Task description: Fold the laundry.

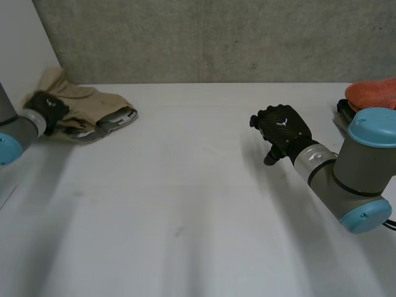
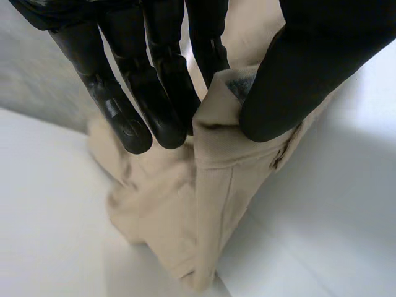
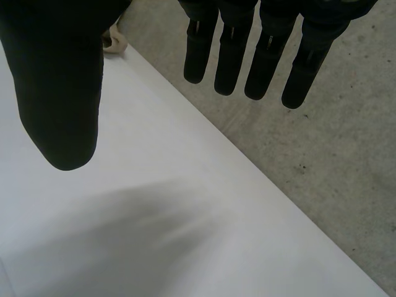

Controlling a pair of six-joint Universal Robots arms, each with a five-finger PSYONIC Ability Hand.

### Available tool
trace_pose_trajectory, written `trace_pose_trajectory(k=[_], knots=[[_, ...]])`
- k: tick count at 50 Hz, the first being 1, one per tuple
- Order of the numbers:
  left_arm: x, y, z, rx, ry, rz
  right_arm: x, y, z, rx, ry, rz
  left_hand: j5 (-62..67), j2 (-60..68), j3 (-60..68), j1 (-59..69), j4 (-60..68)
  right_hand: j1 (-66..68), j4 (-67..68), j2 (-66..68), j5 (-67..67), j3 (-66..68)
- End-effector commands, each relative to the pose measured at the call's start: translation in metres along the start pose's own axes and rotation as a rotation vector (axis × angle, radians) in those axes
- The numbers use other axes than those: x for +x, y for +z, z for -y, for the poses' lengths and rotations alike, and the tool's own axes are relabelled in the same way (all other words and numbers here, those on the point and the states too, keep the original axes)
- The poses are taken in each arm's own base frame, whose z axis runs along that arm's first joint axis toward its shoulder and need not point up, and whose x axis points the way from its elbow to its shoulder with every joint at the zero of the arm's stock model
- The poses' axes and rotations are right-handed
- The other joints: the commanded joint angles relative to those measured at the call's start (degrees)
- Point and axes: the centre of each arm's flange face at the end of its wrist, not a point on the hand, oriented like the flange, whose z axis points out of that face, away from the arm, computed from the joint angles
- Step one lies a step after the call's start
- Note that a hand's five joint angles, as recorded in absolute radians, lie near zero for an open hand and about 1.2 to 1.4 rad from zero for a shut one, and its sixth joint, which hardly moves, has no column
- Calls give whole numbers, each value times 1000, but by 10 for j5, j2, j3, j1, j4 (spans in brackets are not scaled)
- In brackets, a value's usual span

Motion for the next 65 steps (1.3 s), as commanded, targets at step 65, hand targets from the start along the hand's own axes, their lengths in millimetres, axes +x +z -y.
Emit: trace_pose_trajectory(k=[65], knots=[[19, -200, 55, -46, -465, 86, -114, 16, 19, -108, 82, 374, -562, -582, -578, -528, -585, 99, 108, 103, 121, 101]])
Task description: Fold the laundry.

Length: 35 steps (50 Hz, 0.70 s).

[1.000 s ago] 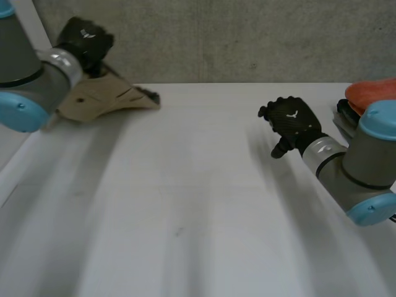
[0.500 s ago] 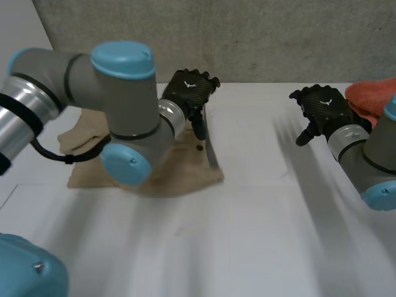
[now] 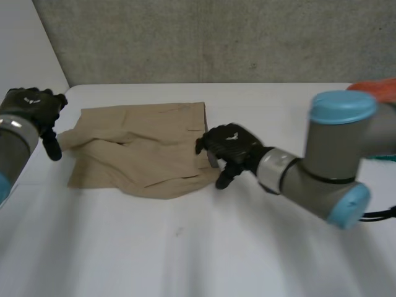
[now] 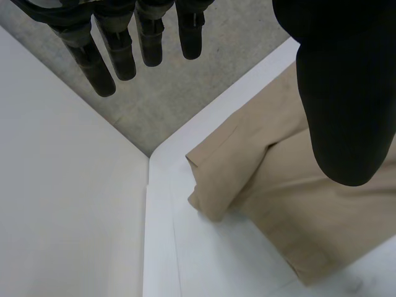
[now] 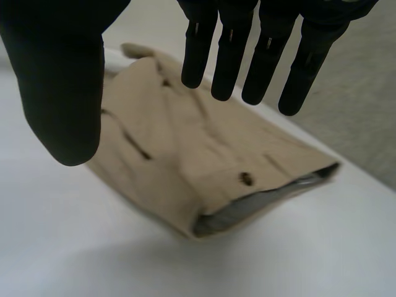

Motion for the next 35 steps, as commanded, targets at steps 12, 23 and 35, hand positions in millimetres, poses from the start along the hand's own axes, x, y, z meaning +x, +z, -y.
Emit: trace_pose_trajectory(k=[12, 23, 35], knots=[[4, -11, -48, -45, -88, -103, -21, 73, -49, -69, -168, -178, 1, 13, 8, 19, 13, 277, 279, 278, 279, 278], [19, -5, -56, -66, -83, -163, -21, 24, 41, 141, -79, -182, 87, 99, 94, 105, 99, 485, 487, 486, 487, 486], [56, 16, -56, -59, -150, -245, -36, -28, 100, 264, 92, -176, -24, -12, -18, -7, -13, 485, 487, 486, 487, 486]])
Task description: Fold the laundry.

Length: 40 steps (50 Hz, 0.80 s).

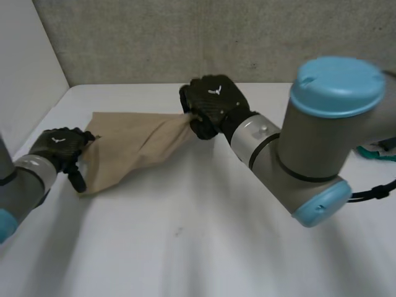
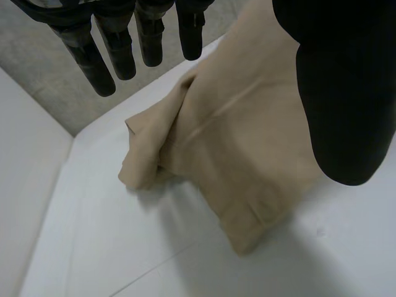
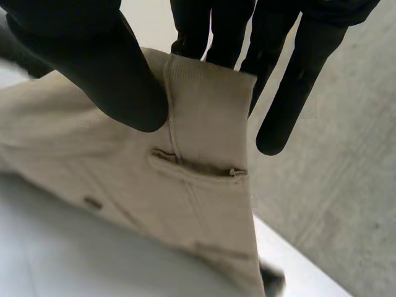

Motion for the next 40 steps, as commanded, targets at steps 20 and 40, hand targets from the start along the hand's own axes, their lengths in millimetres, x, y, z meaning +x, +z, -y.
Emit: trace_pose_trajectory(k=[20, 40], knots=[[53, 16, 5, -5, -64, -109, -3, -35, 24, -50, 223, -126, 634, 644, 641, 646, 646, 177, 119, 130, 121, 129], [-2, -62, 145, 347, -78, -178, 45, -78, 93, 47, -149, -187, 676, 687, 684, 688, 688, 177, 119, 130, 121, 129]])
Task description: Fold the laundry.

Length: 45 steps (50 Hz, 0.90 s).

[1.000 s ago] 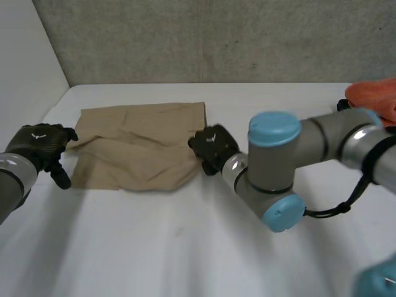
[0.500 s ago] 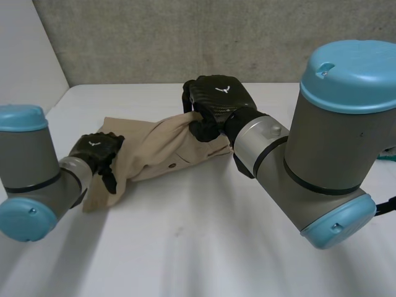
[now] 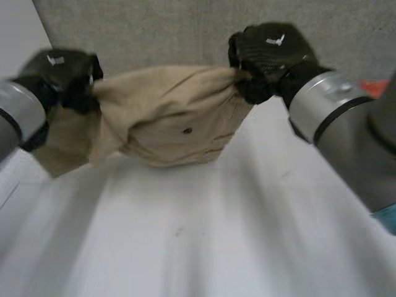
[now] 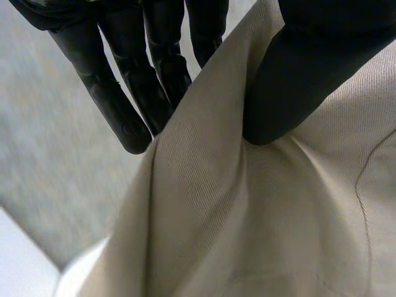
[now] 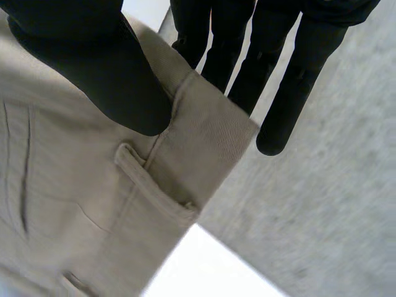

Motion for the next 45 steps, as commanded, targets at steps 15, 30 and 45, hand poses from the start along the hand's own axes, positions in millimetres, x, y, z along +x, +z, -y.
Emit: trace_pose_trajectory(k=[15, 30, 45], knots=[[-22, 126, -90, -246, -54, -72, -9, 21, -85, -164, -51, 32, 141, 117, 125, 151, 115, 176, 116, 130, 121, 129], [-33, 123, -80, -305, 69, 37, -10, 43, -137, -186, -107, -66, -506, -530, -522, -496, -532, 176, 116, 130, 121, 129], [2, 43, -98, -389, 82, 25, -7, 34, -65, -68, -35, -31, -267, -291, -284, -257, -293, 176, 116, 130, 121, 129]])
